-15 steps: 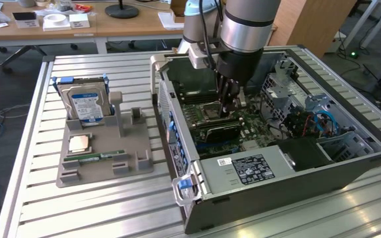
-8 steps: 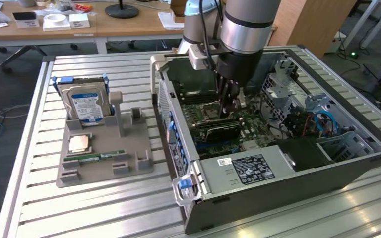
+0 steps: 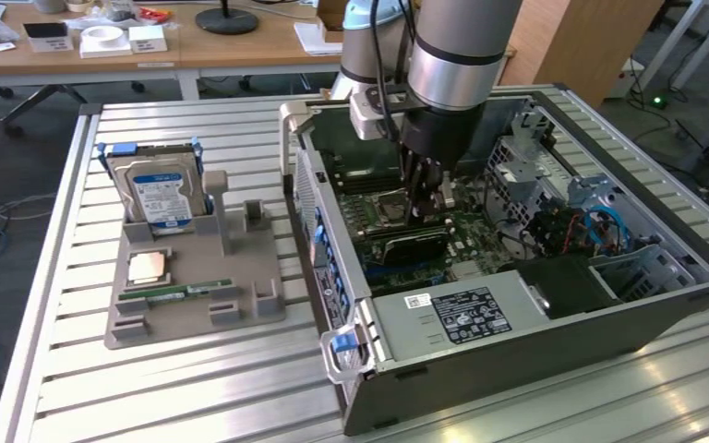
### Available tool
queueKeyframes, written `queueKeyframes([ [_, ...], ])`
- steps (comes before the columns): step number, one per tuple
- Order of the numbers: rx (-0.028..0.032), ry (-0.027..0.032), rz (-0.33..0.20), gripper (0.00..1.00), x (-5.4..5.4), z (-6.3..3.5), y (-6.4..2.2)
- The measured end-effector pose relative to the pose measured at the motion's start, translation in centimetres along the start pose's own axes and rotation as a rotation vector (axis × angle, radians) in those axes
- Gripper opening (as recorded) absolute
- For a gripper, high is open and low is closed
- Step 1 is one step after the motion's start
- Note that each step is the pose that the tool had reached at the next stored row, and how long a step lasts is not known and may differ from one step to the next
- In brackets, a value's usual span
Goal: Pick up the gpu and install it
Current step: 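Press down on the gpu until it lock into place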
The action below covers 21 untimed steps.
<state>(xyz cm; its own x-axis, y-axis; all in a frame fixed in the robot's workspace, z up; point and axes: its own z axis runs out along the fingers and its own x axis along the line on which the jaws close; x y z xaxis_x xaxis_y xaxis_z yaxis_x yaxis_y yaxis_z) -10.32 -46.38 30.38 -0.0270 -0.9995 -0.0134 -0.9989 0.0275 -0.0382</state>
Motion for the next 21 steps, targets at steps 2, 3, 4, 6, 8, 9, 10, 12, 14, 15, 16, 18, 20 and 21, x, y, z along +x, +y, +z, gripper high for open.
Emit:
queueKeyframes([
  [2,0.0000,0.0000,0.000,0.11,0.00,0.00,0.00],
  [3,0.0000,0.0000,0.000,0.11,0.00,0.02,0.00],
  [4,0.0003,-0.0004,0.000,0.11,0.00,0.08,0.00],
  [6,0.0000,0.0000,0.000,0.11,0.00,0.21,0.01],
  [8,0.0000,-0.0001,0.000,0.11,0.01,0.36,0.01],
  [9,0.0000,-0.0001,0.000,0.11,0.01,0.42,0.02],
  [10,-0.0001,0.0001,0.000,0.11,0.01,0.45,0.02],
  [12,0.0000,0.0000,0.000,0.11,0.01,0.48,0.02],
  [14,0.0000,0.0000,0.000,0.11,0.01,0.48,0.02],
  [15,0.0000,0.0000,0.000,0.11,0.01,0.48,0.02],
  [16,0.0000,0.0000,0.000,0.11,0.01,0.48,0.02],
  [18,0.0000,0.0000,0.000,0.11,0.01,0.48,0.02],
  [20,0.0001,0.0000,0.000,0.11,0.01,0.48,0.02],
  [21,0.0000,0.0001,0.000,0.11,0.01,0.49,0.02],
])
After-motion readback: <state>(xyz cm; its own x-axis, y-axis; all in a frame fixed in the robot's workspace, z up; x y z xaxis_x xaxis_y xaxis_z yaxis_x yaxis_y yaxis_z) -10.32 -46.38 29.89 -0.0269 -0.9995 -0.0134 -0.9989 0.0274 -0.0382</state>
